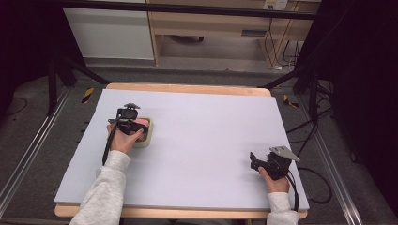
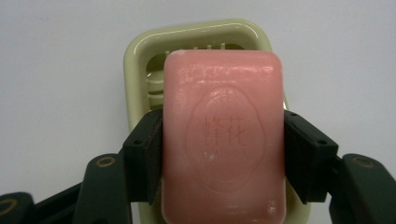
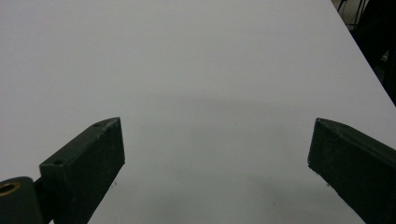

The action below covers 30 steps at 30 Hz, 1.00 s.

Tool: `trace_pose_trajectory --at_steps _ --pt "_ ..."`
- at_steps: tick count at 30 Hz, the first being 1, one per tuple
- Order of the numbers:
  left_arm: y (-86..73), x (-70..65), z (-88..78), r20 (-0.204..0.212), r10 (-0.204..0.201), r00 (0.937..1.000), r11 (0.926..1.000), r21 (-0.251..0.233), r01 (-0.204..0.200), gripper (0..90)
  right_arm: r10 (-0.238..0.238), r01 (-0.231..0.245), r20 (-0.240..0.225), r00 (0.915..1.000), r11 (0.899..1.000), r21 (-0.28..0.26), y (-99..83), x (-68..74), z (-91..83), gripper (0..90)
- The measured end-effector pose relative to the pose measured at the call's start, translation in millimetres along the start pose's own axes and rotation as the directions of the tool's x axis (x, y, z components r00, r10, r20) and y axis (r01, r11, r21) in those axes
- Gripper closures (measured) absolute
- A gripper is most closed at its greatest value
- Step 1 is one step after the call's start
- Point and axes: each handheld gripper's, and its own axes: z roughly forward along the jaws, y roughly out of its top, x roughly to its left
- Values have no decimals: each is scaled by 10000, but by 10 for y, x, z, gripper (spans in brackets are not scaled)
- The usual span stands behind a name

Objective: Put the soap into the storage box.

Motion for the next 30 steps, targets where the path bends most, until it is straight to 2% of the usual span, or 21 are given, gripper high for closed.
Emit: trace_pose_trajectory --at_steps 17,24,26,28,30 --pt "-27 -15 56 -165 83 9998 9999 -75 -85 370 -10 10 6 10000 10000 -28 0 5 -3 41" --pt "-56 0 54 -24 147 9999 9996 -244 -148 365 -1 1 7 10000 10000 -14 -1 4 -1 41" --pt "-59 3 32 -6 188 9998 9988 -453 -188 345 -22 22 11 10000 10000 -27 -1 4 -1 41" --pt "-53 10 -9 123 199 9997 9976 -665 -190 262 -18 18 10 10000 10000 -29 -1 3 -1 42" --pt "-51 15 -51 178 256 9995 9965 -800 -241 257 -27 27 9 10000 10000 -21 0 4 0 41"
